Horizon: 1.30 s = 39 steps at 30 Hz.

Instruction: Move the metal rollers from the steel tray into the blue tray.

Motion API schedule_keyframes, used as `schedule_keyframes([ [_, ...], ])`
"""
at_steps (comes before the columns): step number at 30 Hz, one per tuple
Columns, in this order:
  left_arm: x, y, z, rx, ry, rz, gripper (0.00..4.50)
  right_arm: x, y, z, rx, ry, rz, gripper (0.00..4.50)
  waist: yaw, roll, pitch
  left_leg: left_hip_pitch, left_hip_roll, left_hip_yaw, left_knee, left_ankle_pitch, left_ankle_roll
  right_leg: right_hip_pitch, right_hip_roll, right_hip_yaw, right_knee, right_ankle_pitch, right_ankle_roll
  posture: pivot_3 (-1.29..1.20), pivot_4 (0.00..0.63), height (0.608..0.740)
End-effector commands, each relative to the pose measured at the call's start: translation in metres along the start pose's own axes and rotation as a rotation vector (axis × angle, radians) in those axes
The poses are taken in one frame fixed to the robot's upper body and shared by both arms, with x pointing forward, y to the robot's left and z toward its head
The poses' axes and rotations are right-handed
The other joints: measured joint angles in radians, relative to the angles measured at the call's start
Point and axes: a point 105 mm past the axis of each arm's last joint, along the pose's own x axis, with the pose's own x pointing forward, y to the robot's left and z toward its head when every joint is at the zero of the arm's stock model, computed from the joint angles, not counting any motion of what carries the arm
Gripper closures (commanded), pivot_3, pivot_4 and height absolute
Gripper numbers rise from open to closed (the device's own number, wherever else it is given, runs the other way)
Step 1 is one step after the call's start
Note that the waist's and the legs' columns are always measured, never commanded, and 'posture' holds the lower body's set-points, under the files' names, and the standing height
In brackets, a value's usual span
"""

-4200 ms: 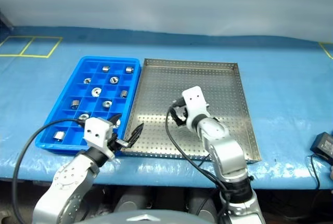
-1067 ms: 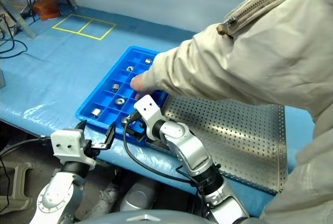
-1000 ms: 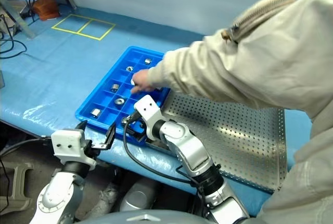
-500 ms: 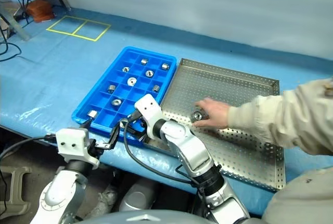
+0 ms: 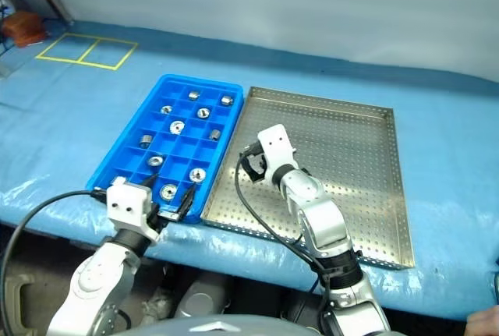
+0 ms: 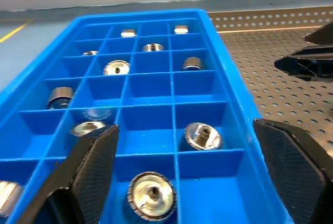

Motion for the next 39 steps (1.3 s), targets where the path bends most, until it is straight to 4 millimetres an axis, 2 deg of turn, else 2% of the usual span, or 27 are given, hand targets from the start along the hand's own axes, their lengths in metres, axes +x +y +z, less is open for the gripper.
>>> schedule_keyframes([
  [1, 0.005, -0.011, 0.003, 0.003, -0.014, -0.069, 0.0, -0.003, -0.007, -0.002, 0.019, -0.006, -0.042, 0.02, -0.03, 0.0, 0.0, 0.001, 0.0, 0.0, 0.0, 0.0, 0.0, 0.001, 0.0, 0.0, 0.0, 0.0, 0.0, 0.23, 0.15, 0.74],
  [6, 0.011, -0.019, 0.003, 0.004, -0.016, -0.116, 0.0, -0.004, -0.001, -0.022, 0.058, 0.051, -0.033, 0.02, -0.1, 0.0, 0.0, 0.004, 0.001, -0.002, 0.0, 0.0, 0.0, 0.003, 0.0, 0.001, 0.0, 0.0, 0.0, 0.21, 0.15, 0.74],
  [10, 0.013, -0.021, 0.004, 0.004, -0.017, -0.127, 0.0, -0.004, 0.01, -0.024, 0.074, 0.052, 0.0, 0.02, -0.128, 0.0, 0.0, 0.007, 0.001, -0.002, -0.001, 0.0, 0.0, 0.005, 0.0, 0.002, 0.001, 0.0, 0.0, 0.2, 0.15, 0.74],
  [19, 0.015, -0.022, 0.005, 0.003, -0.018, -0.132, 0.0, -0.002, 0.024, -0.002, 0.115, -0.028, 0.066, 0.02, -0.136, 0.0, 0.0, 0.009, 0.002, -0.001, -0.001, 0.0, 0.0, 0.007, 0.0, 0.004, 0.001, -0.001, 0.001, 0.2, 0.15, 0.74],
  [24, 0.016, -0.023, 0.005, 0.0, -0.018, -0.134, 0.0, 0.005, 0.034, -0.018, 0.101, 0.03, 0.102, 0.02, -0.136, 0.0, 0.0, 0.009, 0.002, -0.001, -0.001, 0.0, 0.0, 0.007, -0.001, 0.004, 0.001, -0.001, 0.001, 0.21, 0.15, 0.74],
  [28, 0.016, -0.024, 0.005, -0.001, -0.018, -0.134, 0.0, 0.012, 0.031, -0.028, 0.093, 0.056, 0.087, 0.02, -0.135, 0.0, 0.0, 0.009, 0.002, 0.0, -0.001, 0.0, 0.0, 0.007, -0.002, 0.004, 0.001, -0.001, 0.001, 0.21, 0.15, 0.74],
  [31, 0.016, -0.024, 0.005, -0.001, -0.018, -0.132, 0.0, 0.015, 0.028, -0.03, 0.087, 0.055, 0.077, 0.56, -0.135, 0.0, 0.0, 0.009, 0.002, 0.0, -0.001, 0.0, 0.0, 0.007, -0.002, 0.004, 0.001, -0.001, 0.002, 0.22, 0.15, 0.74],
  [37, 0.015, -0.022, 0.006, -0.001, -0.023, -0.106, 0.0, 0.014, 0.031, -0.021, 0.075, 0.025, 0.102, 2.55, -0.133, 0.0, 0.0, 0.009, 0.002, 0.0, -0.001, 0.0, 0.0, 0.007, -0.002, 0.004, 0.001, -0.001, 0.001, 0.24, 0.15, 0.74],
  [39, 0.014, -0.02, 0.007, -0.003, -0.03, -0.091, 0.0, 0.014, 0.035, -0.014, 0.069, 0.007, 0.123, 2.62, -0.133, 0.0, 0.0, 0.009, 0.002, 0.0, -0.001, 0.0, 0.0, 0.007, -0.002, 0.004, 0.001, -0.001, 0.001, 0.25, 0.15, 0.74],
])
